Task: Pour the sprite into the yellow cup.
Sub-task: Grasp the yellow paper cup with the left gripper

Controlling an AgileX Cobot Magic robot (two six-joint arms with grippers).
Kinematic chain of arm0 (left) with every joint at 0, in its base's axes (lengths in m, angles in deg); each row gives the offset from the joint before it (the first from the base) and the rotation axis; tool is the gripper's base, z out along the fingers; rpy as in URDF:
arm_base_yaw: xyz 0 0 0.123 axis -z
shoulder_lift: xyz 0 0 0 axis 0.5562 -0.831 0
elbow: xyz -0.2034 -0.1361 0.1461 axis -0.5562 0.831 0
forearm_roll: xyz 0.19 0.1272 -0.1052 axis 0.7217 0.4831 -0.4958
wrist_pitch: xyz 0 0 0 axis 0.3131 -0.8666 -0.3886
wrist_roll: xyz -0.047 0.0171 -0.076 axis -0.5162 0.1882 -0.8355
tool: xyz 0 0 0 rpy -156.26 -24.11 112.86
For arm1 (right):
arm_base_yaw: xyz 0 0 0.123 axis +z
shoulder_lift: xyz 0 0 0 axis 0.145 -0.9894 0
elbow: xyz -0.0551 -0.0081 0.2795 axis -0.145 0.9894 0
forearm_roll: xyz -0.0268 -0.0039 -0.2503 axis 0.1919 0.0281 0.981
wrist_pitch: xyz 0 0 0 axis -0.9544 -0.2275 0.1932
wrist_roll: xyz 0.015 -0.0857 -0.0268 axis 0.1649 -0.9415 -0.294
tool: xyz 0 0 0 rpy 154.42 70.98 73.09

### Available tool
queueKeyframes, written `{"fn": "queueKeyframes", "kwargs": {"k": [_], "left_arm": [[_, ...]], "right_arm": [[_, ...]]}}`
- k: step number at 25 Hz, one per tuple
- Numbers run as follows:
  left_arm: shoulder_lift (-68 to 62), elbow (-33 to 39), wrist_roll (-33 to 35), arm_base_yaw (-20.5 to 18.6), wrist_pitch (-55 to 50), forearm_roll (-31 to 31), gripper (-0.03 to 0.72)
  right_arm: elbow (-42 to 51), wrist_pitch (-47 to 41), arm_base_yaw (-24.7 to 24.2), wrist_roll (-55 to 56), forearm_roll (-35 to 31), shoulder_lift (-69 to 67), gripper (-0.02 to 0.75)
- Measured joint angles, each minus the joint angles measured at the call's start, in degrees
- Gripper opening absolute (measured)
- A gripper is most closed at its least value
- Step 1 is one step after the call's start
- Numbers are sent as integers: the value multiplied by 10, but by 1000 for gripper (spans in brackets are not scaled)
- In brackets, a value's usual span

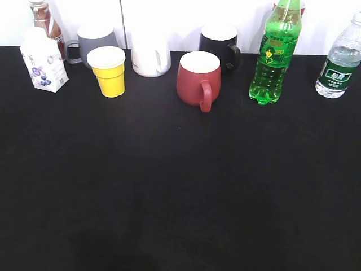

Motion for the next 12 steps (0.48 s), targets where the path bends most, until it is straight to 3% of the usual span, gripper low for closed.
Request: {"fn": "queueKeyframes", "kwargs": {"k": [5, 11, 12], "left_arm": [[-291, 5, 0, 3, 260, 9, 533], [-613, 5, 0, 137, 480, 57, 537], [-653, 0, 0, 148, 498, 64, 568]], "right_arm": [[0, 0, 0, 0, 0, 0, 585], [0, 0, 0, 0, 0, 0, 585], [0, 0, 0, 0, 0, 0, 585]]}}
